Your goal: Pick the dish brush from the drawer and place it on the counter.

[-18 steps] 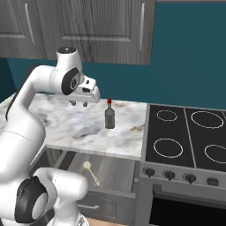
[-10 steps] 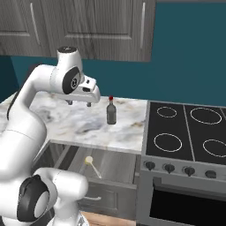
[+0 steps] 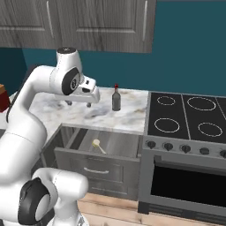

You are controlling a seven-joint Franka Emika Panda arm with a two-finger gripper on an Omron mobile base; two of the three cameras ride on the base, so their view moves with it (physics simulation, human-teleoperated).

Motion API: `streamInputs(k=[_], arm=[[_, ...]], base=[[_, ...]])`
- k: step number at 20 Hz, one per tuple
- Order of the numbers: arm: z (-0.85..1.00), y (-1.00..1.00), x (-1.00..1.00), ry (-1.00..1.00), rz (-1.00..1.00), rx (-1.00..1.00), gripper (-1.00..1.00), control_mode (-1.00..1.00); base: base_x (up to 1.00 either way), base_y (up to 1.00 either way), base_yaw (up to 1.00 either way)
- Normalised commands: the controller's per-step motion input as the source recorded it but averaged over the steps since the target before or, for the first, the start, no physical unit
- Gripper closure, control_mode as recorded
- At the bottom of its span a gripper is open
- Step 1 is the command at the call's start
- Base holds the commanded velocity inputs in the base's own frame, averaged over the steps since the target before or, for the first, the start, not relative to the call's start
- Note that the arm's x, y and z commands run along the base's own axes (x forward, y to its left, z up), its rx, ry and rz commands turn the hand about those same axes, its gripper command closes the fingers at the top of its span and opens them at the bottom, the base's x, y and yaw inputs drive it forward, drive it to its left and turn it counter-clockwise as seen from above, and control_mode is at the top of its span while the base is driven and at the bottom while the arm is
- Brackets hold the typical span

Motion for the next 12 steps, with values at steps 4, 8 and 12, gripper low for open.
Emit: streamInputs(k=[4, 8, 12], arm=[[-0.08, -0.22, 0.03, 0.08, 0.0, 0.0, -1.0, -1.0], [-0.28, -0.42, 0.26, 0.18, 0.0, 0.0, -1.0, -1.0], [-0.53, -0.41, 0.29, 0.2, 0.0, 0.0, -1.0, -1.0]], base=[[0.0, 0.0, 0.0], [0.0, 0.0, 0.0], [0.0, 0.0, 0.0]])
